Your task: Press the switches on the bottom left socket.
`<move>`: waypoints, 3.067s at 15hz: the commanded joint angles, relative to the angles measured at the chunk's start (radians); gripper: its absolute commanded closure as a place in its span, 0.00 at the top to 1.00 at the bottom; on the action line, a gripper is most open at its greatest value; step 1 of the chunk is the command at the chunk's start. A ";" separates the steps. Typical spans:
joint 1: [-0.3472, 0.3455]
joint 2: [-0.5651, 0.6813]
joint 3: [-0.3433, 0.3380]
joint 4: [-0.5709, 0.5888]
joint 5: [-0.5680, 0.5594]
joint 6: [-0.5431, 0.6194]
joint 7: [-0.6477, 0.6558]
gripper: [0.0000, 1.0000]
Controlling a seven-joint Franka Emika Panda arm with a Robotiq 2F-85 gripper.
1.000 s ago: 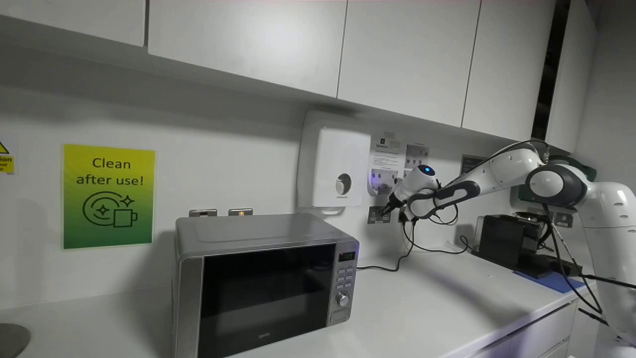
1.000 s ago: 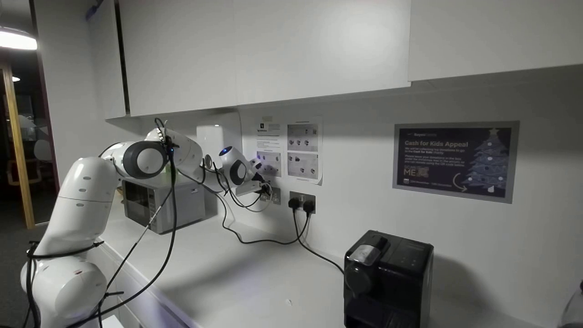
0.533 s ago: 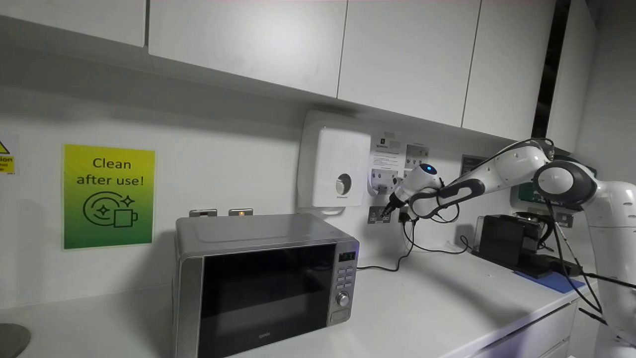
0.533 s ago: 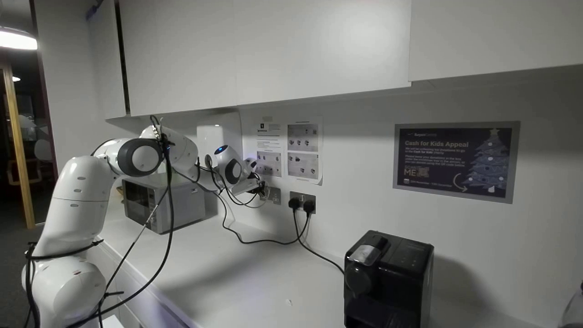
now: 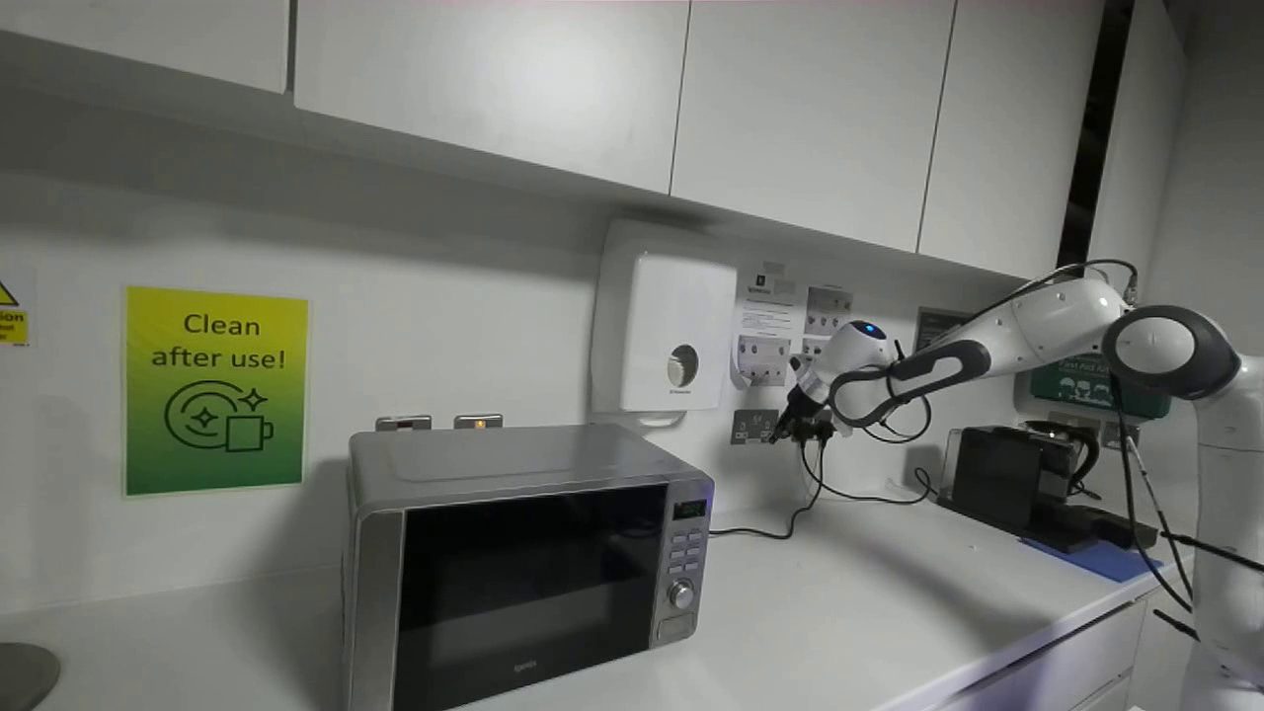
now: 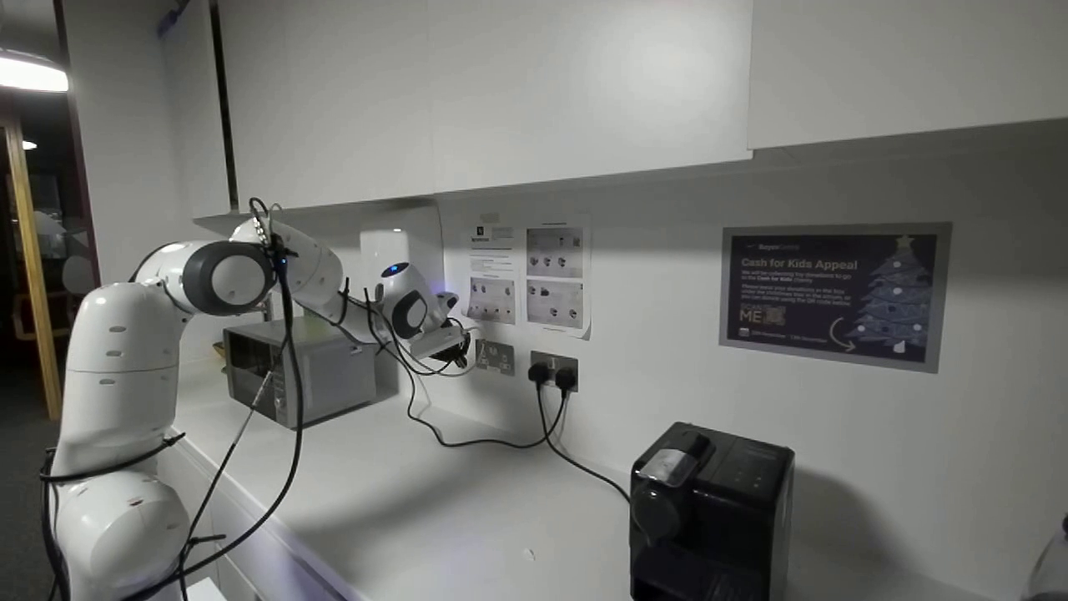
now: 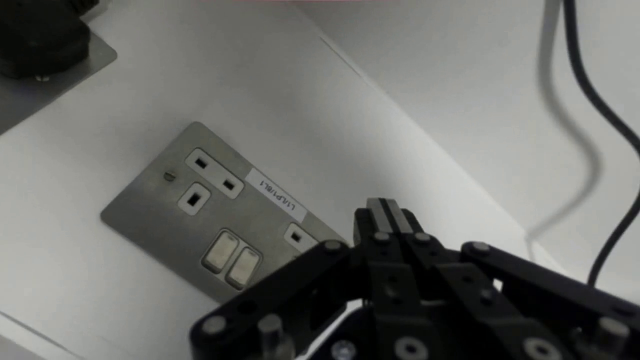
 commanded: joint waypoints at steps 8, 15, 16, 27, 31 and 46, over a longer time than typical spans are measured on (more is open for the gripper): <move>0.002 -0.335 -0.009 -0.283 0.287 -0.204 -0.527 0.00; 0.030 -0.512 -0.086 -0.400 0.275 -0.358 -0.714 0.00; 0.032 -0.536 -0.096 -0.416 0.271 -0.378 -0.739 0.00; 0.024 -0.785 -0.127 -0.526 0.231 -0.599 -0.770 0.00; 0.007 -0.852 -0.111 -0.511 0.236 -0.661 -0.629 0.00; 0.002 -0.969 -0.104 -0.468 0.161 -0.839 0.011 0.00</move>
